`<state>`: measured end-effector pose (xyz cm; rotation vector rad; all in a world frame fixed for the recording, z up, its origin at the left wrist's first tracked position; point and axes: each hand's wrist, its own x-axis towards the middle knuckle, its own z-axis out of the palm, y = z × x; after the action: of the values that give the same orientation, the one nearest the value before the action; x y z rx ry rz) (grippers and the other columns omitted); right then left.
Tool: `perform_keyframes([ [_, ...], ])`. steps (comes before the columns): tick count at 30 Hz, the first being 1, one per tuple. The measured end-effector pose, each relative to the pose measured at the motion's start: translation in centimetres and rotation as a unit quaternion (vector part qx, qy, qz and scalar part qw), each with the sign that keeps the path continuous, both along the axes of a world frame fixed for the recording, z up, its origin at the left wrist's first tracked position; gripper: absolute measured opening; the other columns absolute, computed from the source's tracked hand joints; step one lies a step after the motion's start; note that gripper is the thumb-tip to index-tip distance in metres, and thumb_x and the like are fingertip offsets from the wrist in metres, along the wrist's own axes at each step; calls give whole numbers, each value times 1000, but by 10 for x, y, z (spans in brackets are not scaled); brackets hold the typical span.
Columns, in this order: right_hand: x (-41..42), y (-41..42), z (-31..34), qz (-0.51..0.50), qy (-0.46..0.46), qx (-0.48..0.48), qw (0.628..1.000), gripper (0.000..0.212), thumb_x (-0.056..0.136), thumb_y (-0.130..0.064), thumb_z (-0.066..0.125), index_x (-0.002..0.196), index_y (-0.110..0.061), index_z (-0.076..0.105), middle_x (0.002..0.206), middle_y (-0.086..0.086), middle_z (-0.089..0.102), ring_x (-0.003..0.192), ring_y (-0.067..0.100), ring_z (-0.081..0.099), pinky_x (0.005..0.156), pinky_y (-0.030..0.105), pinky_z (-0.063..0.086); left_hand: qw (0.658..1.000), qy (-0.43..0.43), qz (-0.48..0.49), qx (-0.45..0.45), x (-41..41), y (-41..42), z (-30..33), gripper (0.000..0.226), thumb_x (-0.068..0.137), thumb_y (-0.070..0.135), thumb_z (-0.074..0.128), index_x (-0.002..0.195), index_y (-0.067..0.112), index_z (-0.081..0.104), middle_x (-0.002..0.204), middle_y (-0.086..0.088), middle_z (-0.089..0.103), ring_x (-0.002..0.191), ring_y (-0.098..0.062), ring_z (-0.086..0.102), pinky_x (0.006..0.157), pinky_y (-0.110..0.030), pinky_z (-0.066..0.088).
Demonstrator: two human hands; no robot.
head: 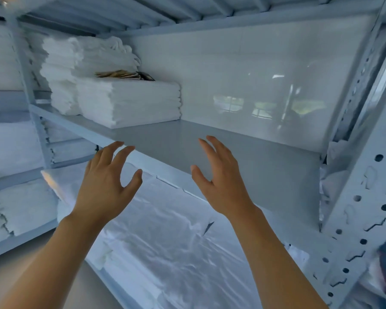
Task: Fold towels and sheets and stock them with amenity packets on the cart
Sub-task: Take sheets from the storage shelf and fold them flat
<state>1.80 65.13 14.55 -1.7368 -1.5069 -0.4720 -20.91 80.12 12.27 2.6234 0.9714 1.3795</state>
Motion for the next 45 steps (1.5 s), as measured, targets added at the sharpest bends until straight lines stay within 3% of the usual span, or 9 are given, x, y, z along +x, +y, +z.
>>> perform_keyframes([
  [8, 31, 67, 4, 32, 9, 20, 999, 61, 101, -44, 53, 157, -24, 36, 166, -2, 25, 153, 18, 21, 124, 41, 21, 999, 1, 29, 19, 29, 44, 18, 60, 94, 51, 49, 148, 23, 47, 154, -3, 42, 142, -26, 35, 115, -48, 34],
  [14, 37, 113, -6, 49, 20, 18, 998, 62, 101, -45, 52, 157, -25, 35, 167, -2, 23, 152, 19, 20, 124, 42, 22, 999, 9, 44, 27, 36, 77, 15, 61, 94, 51, 48, 147, 21, 49, 153, -5, 43, 142, -28, 35, 115, -51, 35],
  [28, 6, 222, -15, -5, -2, -10, 1000, 65, 99, -54, 45, 157, -27, 33, 167, -2, 21, 153, 21, 21, 122, 45, 24, 999, -15, -24, 36, 32, 216, 5, 61, 95, 54, 47, 148, 25, 46, 154, -3, 41, 142, -26, 37, 112, -52, 39],
  [37, -87, 364, -18, -25, 16, -23, 999, 66, 98, -57, 42, 157, -28, 32, 168, -4, 19, 153, 17, 19, 124, 42, 22, 998, -7, -68, 14, -53, 375, -6, 58, 95, 52, 48, 146, 24, 47, 152, -2, 42, 140, -26, 40, 110, -54, 41],
  [45, -159, 477, -22, 4, 22, -43, 999, 65, 99, -58, 41, 157, -30, 32, 167, -8, 20, 152, 14, 19, 123, 41, 24, 999, -1, -43, -6, -132, 480, -3, 59, 95, 52, 46, 146, 22, 48, 154, -4, 43, 140, -28, 39, 112, -53, 40],
])
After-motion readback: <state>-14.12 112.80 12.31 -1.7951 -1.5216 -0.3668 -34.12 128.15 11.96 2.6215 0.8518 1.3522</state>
